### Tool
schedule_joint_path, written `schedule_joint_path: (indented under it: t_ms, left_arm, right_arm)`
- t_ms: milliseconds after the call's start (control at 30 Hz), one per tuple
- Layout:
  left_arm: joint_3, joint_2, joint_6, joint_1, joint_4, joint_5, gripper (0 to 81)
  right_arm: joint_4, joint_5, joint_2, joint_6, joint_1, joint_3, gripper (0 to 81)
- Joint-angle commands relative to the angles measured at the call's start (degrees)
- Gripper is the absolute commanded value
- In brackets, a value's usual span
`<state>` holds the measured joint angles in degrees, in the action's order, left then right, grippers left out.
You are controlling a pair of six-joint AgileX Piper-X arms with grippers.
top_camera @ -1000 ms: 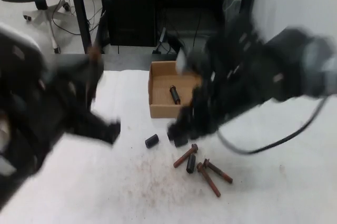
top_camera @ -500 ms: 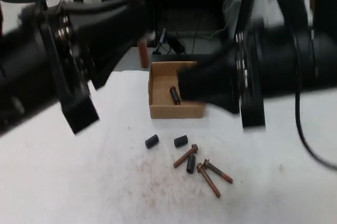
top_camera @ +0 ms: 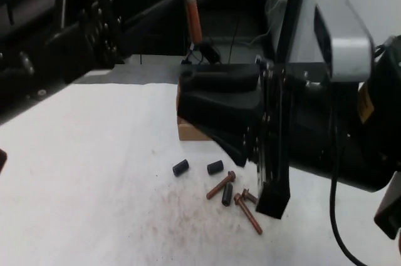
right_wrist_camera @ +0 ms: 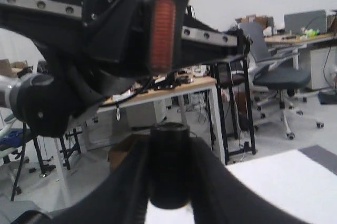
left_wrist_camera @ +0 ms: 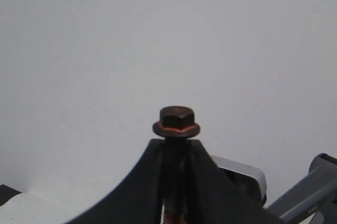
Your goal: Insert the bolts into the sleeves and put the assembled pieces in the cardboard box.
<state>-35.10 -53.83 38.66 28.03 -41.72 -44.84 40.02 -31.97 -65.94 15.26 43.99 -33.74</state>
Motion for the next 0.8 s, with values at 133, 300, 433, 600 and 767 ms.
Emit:
schedule_joint_path:
  t_ms: [133, 300, 433, 600, 767]
  left_arm:
    - [-0.9, 0.2, 0.5, -0.4, -1.8, -1.2, 0.0]
    - [-0.9, 0.2, -6.2, -0.8, -1.1, -1.1, 0.0]
    - [-0.9, 0.2, -9.9, -2.0, 2.6, -1.3, 0.0]
    - [-0.9, 0.2, -14.3, -2.4, 6.1, -1.6, 0.1]
    - [-0.9, 0.2, -14.3, -2.4, 6.0, -5.2, 0.1]
  right_arm:
    - [1.2, 1.3, -0.5, 0.5, 0.0, 0.2, 0.9]
    - [1.2, 1.3, -0.5, 0.5, 0.0, 0.2, 0.9]
    - [1.2, 1.3, -0.5, 0.5, 0.0, 0.2, 0.9]
    - [1.2, 1.3, -0.5, 0.5, 0.0, 0.2, 0.9]
    - [1.2, 1.6, -0.5, 0.5, -0.3, 0.2, 0.9]
